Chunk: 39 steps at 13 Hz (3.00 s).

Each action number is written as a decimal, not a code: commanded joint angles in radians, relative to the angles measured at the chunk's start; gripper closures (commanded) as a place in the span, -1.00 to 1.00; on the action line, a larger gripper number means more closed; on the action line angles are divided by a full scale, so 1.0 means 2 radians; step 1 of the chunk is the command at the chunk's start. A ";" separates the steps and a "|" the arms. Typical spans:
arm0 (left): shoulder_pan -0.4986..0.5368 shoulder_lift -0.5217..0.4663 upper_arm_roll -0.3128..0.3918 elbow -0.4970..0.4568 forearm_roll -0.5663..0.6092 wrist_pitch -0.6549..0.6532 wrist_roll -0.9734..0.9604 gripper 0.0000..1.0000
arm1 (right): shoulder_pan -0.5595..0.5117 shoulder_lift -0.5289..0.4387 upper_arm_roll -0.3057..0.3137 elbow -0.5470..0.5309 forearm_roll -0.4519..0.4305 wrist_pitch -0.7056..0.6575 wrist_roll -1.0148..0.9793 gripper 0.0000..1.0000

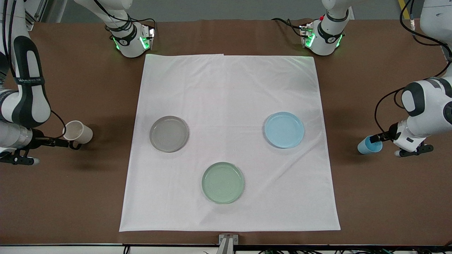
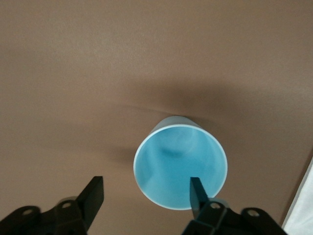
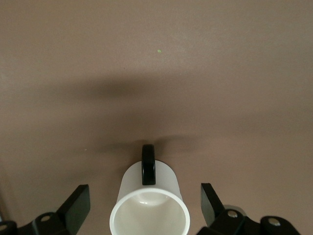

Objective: Place blue cup in blue plate and white mug in gray plate
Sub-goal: 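Close the left gripper on the blue cup while the right gripper grips the mug, then carry the blue cup with the left gripper onto the blue plate, then release the blue cup and raise the left gripper while the right gripper lifts the mug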

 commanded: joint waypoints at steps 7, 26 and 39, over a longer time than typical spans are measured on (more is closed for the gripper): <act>0.004 0.014 -0.008 0.004 0.011 0.024 0.001 1.00 | -0.015 0.024 0.006 -0.051 0.013 0.065 -0.034 -0.79; -0.103 0.049 -0.218 0.031 0.005 -0.092 -0.439 0.67 | -0.017 0.025 0.007 -0.055 0.016 0.078 -0.045 0.47; -0.012 -0.017 -0.212 0.239 0.072 -0.229 -0.268 -1.00 | 0.045 -0.019 0.007 0.030 0.013 -0.098 -0.056 1.00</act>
